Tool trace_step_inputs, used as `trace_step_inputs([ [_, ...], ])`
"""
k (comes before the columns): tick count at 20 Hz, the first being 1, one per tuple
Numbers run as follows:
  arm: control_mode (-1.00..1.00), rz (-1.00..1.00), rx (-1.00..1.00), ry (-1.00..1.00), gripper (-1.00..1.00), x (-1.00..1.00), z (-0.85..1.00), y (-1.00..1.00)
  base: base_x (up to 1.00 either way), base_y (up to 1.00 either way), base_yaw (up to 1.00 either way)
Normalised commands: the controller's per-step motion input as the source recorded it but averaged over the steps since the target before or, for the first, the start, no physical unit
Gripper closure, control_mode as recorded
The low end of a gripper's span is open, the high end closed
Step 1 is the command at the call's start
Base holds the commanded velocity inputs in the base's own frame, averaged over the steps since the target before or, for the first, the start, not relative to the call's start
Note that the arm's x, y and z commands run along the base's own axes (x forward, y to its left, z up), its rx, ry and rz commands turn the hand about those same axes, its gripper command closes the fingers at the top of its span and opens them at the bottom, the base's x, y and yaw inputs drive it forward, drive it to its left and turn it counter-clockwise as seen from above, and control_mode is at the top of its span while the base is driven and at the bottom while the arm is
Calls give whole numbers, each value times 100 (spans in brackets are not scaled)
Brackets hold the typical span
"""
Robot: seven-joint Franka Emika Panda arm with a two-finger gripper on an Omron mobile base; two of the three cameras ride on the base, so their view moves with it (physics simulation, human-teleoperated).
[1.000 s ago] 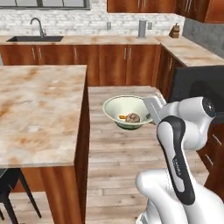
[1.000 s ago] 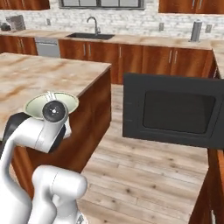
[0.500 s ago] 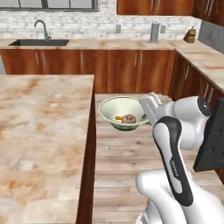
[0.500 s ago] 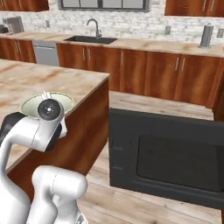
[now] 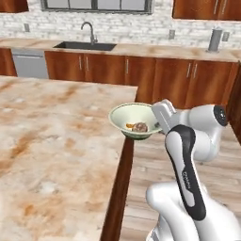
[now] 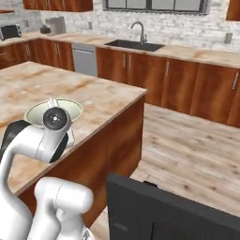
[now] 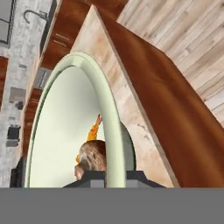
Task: The microwave is finished heating the shrimp and mushroom. Take the bowl containing the food and place it on the dining counter.
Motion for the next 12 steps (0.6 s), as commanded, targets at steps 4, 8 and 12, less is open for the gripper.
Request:
trace_step_inputs([
  [4,100,0,0,0,100,0,0,0,0,0,100],
  [8,100,0,0,0,100,0,0,0,32,6,76],
  [12,-100,5,0,-3,100,66,-5,30,15,7,8],
])
